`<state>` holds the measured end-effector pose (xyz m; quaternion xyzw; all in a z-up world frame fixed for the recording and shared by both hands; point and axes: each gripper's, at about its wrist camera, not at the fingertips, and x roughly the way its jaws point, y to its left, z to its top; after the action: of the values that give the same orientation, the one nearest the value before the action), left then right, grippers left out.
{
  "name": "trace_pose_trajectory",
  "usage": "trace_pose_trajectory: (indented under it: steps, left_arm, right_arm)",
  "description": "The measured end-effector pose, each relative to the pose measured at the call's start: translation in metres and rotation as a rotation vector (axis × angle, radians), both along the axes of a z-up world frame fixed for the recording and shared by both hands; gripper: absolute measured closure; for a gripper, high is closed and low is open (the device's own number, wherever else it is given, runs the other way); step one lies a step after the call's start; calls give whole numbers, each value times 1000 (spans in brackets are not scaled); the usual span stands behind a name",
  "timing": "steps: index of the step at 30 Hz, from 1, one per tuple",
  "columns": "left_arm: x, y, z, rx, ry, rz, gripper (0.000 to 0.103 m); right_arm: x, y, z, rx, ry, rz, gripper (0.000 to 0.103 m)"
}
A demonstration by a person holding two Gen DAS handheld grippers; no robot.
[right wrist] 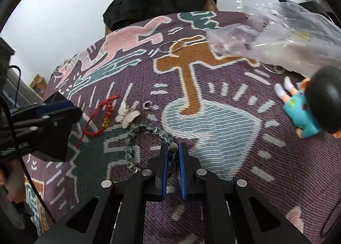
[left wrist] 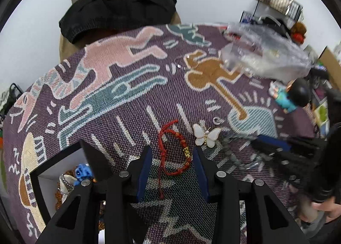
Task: Organize jewelry
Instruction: 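Move the left tool to the red string bracelet and close on it, then grasp the beaded chain with the right gripper while the left carries the red string to the box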
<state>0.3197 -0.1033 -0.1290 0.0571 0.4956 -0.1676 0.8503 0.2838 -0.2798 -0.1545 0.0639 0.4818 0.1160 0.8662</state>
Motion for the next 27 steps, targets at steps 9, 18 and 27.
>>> trace_pose_trajectory:
  steps: [9,18,27]
  left_arm:
    - [16,-12,-28,100,90,0,80]
    - [14,-8,-19,55,45,-6,97]
    - [-4,18,36,-32,-90,45,97]
  right_arm:
    - [-9,-10,20,13,-69,-18,92]
    - [-18,-14,44,21,-137,-26,92]
    - [-21,-6,64,28,-177,-12,94]
